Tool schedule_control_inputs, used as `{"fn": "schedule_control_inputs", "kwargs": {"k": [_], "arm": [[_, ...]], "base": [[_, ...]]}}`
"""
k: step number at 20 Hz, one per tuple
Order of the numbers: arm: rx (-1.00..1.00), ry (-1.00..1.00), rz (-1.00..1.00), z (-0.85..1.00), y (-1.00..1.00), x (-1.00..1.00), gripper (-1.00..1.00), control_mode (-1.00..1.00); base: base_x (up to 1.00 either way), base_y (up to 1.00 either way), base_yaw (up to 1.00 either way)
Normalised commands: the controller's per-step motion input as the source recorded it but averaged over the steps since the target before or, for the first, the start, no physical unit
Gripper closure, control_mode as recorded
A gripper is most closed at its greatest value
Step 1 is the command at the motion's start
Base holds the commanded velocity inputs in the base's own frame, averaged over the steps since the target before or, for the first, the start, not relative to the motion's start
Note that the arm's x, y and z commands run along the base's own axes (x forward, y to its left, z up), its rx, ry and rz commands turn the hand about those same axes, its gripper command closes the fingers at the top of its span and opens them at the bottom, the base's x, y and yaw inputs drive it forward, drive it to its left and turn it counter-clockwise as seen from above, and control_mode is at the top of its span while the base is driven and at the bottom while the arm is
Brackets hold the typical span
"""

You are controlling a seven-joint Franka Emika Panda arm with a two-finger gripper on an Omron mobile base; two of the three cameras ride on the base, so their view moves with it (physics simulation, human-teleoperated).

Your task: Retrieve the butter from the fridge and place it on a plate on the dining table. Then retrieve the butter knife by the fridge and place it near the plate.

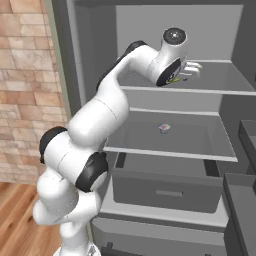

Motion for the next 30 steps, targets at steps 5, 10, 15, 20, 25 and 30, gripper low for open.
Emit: {"fn": "schedule_control_inputs", "kwargs": {"k": [5, 10, 15, 20, 25, 30], "arm": [[0.00, 0.00, 0.15, -0.20, -0.19, 0.40, -1.00, -1.00], [0.00, 0.00, 0.18, -0.22, -0.02, 0.26, -1.00, -1.00], [0.00, 0.00, 0.20, -0.39, -0.15, -0.11, -1.00, -1.00], [-0.02, 0.00, 0.22, -0.58, -0.06, -0.06, -1.00, -1.00], [-0.14, 0.00, 0.23, -0.94, 0.00, -0.08, 1.00, -1.00], [-0.22, 0.05, 0.29, -1.00, -0.10, -0.43, 1.00, -1.00]], "base": [[0.00, 0.00, 0.00], [0.00, 0.00, 0.00], [0.00, 0.00, 0.00], [0.00, 0.00, 0.00], [0.00, 0.00, 0.00], [0.00, 0.00, 0.00]]}}
